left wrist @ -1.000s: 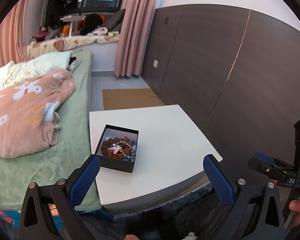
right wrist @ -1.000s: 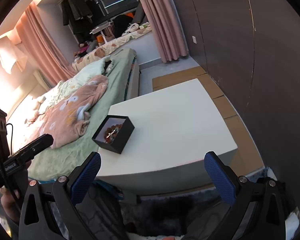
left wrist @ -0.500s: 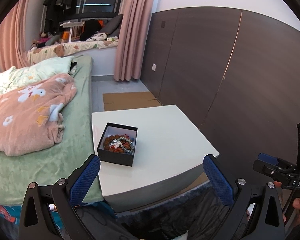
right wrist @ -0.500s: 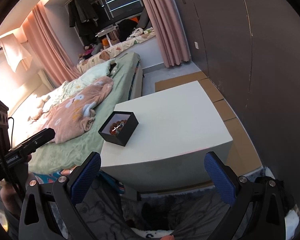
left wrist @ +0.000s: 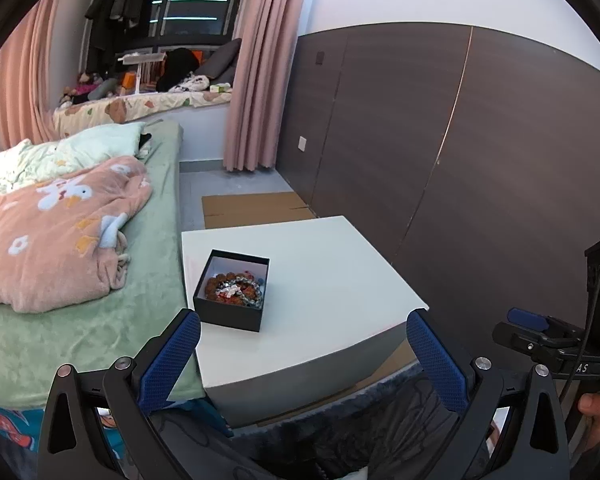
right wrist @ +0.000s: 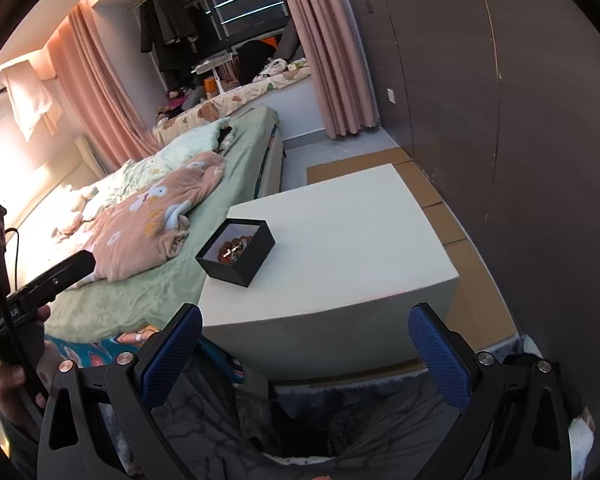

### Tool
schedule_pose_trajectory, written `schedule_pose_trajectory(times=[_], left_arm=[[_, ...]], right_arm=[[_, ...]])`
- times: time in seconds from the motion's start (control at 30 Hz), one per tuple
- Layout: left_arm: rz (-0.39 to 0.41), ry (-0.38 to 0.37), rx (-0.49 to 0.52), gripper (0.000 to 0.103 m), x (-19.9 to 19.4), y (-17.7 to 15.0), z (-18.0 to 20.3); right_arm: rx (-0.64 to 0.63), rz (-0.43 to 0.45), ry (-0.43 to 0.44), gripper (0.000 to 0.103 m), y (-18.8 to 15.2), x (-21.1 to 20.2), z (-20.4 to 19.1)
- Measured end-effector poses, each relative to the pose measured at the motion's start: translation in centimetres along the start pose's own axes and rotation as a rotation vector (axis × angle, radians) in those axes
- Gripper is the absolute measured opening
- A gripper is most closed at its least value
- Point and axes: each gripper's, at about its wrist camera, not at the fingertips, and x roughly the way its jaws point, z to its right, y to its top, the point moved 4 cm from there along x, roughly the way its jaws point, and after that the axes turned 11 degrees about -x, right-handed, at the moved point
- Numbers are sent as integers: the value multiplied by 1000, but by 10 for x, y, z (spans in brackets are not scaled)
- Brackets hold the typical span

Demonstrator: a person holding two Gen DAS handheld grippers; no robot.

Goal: Organize jewelry

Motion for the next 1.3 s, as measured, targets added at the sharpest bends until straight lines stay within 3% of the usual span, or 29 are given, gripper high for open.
schedule_pose_trajectory(times=[1.3], left_arm=[[2,3,-2,103,-4,-5,3]], right_arm=[[3,-3,-17,103,-3,-2,2]])
